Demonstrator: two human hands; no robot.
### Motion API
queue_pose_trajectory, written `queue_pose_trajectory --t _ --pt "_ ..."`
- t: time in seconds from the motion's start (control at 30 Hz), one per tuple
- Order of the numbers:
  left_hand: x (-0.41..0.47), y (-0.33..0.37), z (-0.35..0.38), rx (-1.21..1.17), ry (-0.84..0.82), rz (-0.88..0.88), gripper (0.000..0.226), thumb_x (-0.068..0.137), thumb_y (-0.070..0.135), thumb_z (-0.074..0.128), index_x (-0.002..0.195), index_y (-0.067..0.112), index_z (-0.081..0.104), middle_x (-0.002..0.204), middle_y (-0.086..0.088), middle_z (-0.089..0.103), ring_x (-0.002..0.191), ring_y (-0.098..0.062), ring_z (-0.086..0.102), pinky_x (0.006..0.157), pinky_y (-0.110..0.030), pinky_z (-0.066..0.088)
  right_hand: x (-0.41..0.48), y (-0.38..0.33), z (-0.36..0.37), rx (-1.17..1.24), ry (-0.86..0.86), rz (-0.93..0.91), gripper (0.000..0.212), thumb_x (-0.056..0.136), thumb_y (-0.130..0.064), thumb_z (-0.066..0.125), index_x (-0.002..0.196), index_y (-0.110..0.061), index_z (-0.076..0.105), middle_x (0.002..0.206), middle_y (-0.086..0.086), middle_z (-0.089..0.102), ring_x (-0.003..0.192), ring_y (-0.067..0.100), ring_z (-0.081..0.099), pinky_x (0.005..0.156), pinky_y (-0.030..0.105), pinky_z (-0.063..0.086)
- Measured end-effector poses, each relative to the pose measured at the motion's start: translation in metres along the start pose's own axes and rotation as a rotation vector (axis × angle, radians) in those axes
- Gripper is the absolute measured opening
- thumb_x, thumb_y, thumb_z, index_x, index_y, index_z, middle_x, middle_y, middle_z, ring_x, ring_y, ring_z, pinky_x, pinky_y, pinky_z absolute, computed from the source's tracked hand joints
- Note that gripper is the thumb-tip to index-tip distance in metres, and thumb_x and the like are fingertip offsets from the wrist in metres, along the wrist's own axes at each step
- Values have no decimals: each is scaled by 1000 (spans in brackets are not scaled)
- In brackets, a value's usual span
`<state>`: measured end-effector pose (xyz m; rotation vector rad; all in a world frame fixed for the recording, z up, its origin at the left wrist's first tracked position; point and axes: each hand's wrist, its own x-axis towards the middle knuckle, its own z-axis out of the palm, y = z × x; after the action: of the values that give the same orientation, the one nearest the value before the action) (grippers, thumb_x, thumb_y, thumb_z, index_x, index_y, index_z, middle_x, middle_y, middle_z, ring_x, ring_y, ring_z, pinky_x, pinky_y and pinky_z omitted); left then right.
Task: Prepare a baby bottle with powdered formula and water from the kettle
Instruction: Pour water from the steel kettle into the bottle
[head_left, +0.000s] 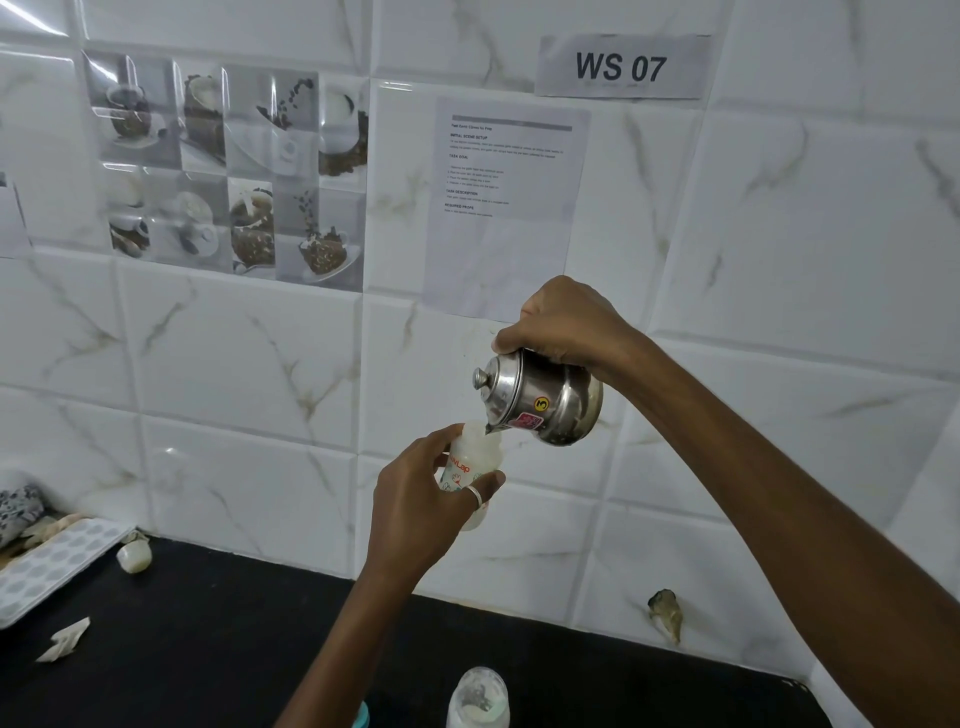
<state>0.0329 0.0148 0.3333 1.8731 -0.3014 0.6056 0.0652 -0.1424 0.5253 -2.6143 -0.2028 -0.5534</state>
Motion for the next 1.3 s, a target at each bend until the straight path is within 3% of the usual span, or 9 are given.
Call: queue_pose_trajectory --t 1.3 --pt "0 -2 0 9 -12 1 67 77 48 84 136 26 63 121 14 67 104 -4 61 72 5 39 0 -2 1 -26 -10 -14 39 64 -34 78 50 -17 47 53 -2 45 59 19 47 60 35 39"
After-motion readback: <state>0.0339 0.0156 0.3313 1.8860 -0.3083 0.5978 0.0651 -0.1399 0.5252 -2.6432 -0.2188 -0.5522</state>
